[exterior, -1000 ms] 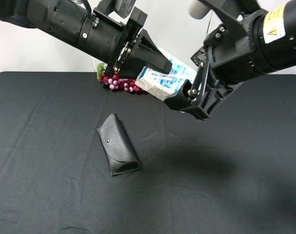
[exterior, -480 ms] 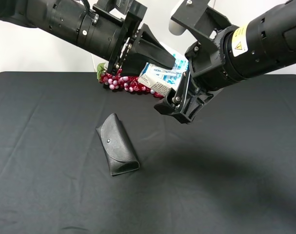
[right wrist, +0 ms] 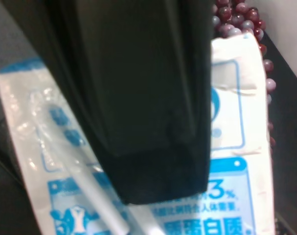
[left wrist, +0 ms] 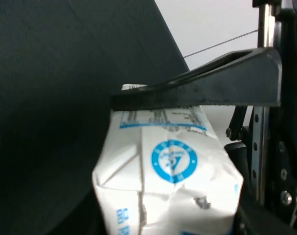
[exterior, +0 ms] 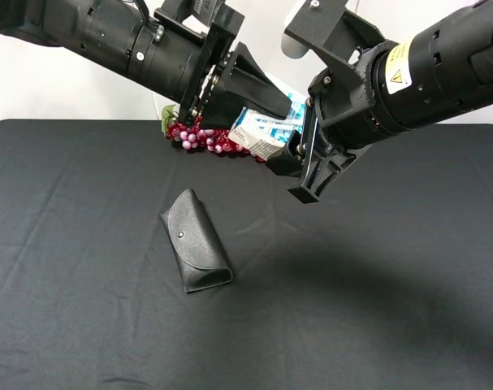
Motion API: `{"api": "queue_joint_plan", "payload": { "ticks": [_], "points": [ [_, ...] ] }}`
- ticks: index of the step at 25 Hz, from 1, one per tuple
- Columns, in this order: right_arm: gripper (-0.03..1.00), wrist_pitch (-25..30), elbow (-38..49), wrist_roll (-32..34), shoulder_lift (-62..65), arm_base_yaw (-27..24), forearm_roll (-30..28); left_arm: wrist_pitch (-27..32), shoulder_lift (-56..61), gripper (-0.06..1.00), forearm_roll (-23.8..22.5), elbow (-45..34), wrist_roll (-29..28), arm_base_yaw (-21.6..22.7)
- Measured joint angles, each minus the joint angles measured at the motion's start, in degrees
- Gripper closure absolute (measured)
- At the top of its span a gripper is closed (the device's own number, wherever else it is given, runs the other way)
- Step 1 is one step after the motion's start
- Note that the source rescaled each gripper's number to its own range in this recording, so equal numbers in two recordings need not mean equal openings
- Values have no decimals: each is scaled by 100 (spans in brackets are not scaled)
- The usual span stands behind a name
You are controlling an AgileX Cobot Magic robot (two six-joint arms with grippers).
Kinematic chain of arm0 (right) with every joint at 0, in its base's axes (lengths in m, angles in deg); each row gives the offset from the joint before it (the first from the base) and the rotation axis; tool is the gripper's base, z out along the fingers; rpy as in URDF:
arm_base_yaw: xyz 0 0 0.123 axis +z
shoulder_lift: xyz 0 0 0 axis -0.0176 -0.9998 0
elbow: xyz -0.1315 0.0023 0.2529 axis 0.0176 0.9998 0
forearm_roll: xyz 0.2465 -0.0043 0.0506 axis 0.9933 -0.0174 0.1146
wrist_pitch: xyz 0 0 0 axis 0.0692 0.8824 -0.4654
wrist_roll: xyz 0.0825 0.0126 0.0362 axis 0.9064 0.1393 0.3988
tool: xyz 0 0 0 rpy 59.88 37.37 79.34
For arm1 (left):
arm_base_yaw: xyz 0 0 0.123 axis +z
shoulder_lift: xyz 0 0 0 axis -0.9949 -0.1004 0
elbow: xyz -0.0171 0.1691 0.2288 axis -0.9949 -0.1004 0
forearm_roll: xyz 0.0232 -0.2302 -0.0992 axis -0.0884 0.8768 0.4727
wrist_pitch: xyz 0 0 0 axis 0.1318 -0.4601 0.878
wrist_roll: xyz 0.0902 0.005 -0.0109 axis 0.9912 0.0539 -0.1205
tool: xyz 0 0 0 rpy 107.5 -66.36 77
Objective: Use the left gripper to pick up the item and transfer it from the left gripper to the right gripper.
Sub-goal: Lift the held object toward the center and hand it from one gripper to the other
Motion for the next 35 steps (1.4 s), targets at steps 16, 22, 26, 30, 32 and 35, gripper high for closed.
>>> {"api": "queue_joint_plan", "payload": {
  "ticks": [16,22,26,30,32,35],
  "points": [
    [93,16,0,0,-6,0,-31,-29,2,91,-48,0,0,0],
    [94,69,0,0,-19,0,4,-96,19,5,-272,6,-125,0],
    [96,69,0,0,-19,0,4,-96,19,-4,-277,6,-153,0],
    [96,63,0,0,-19,0,4,-56,19,-5,-277,6,-166,0],
    [96,63,0,0,-19,0,4,-23,53,-6,-289,6,-177,5],
    [96,43,0,0,-19,0,4,4,216,-6,-410,6,-194,61]
  ]
}}
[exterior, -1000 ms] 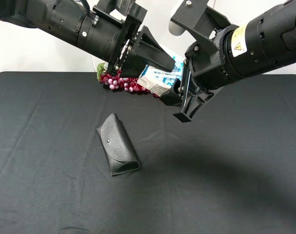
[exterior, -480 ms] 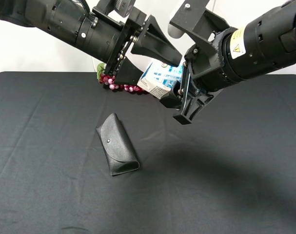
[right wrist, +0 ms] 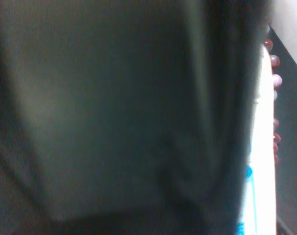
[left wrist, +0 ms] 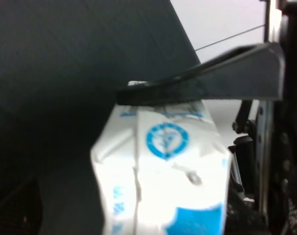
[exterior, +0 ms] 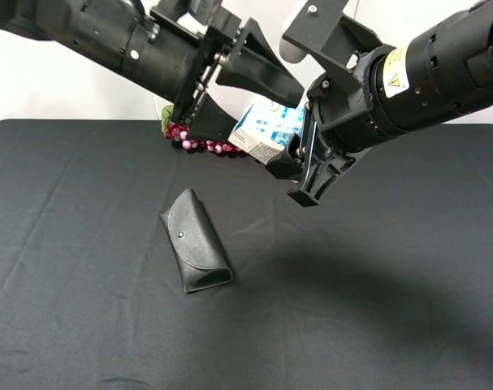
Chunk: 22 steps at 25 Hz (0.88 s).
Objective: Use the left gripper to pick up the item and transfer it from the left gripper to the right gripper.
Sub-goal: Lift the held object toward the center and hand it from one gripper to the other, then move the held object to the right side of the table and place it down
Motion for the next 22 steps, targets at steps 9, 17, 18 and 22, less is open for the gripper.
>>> {"api": "queue_joint_plan", "payload": {
  "ticks": [9,17,18,22],
  "points": [
    [96,-21,0,0,0,0,0,396,840,-6,-558,0,-344,817],
    [96,-21,0,0,0,0,0,588,1927,-6,-2037,0,-1103,1520],
    [96,-21,0,0,0,0,0,590,2103,-6,-2263,0,-1215,1592],
    [96,-21,0,6,0,0,0,606,2779,-6,-3051,0,-1664,1741]
  ]
}}
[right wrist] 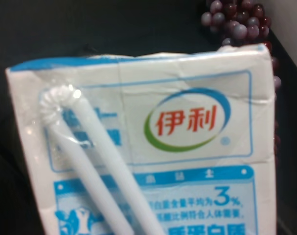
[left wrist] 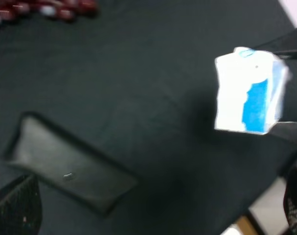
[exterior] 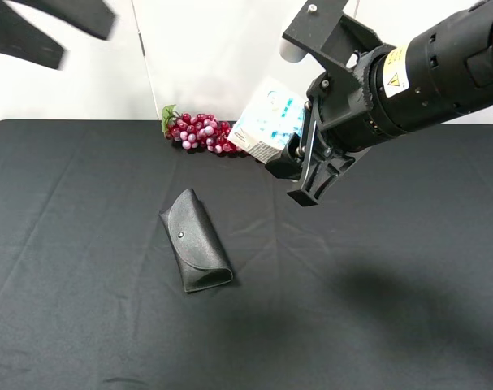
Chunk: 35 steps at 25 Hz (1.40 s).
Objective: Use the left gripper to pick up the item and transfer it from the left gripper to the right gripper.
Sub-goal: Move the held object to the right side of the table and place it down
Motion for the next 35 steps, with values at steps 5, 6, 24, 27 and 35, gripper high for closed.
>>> {"api": "queue_joint_plan", "payload": {
  "ticks": [5,6,24,27,35],
  "points": [
    [96,0,0,20,0,0,0,125,826,-6,-1303,0,-784,6],
    [96,0,0,20,0,0,0,158,1005,-6,-1557,0,-972,6],
    [97,0,0,24,0,0,439,480,4677,-6,-3621,-2111,-1572,6],
    [97,0,0,24,0,0,494,480,5328,-6,-3621,-2734,-1572,6],
    [97,0,0,24,0,0,566,213,6793,-6,-3201,-3741,-1635,6]
  ]
}}
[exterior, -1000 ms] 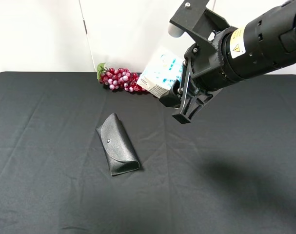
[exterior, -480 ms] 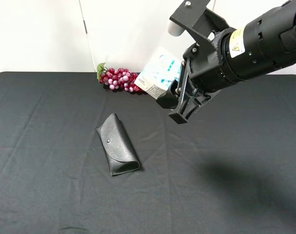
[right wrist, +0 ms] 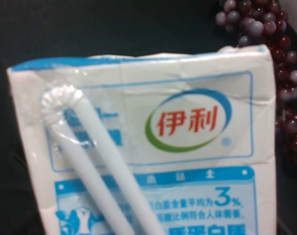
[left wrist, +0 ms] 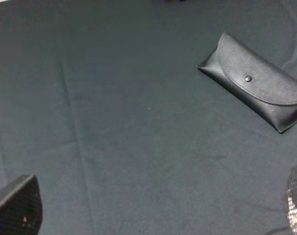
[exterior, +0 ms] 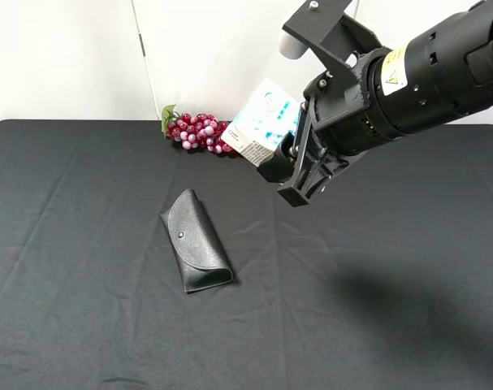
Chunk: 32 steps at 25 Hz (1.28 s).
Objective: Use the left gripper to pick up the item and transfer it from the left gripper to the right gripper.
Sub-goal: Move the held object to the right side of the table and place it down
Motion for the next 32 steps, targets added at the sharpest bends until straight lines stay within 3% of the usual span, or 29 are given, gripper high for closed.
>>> {"api": "queue_joint_plan", "payload": {
  "ticks": [6,21,23,27,32],
  "points": [
    [97,0,0,0,0,0,141,-81,249,-6,7,-432,-69,0],
    [97,51,0,261,0,0,163,-123,249,-5,-144,-453,-213,35],
    [97,80,0,411,0,0,163,-123,249,-4,-144,-453,-213,202],
    [97,264,0,700,0,0,163,-123,249,-4,-144,-453,-213,944],
    [97,825,0,1225,0,-126,156,-123,249,-4,-144,-453,-213,1432]
  ]
}}
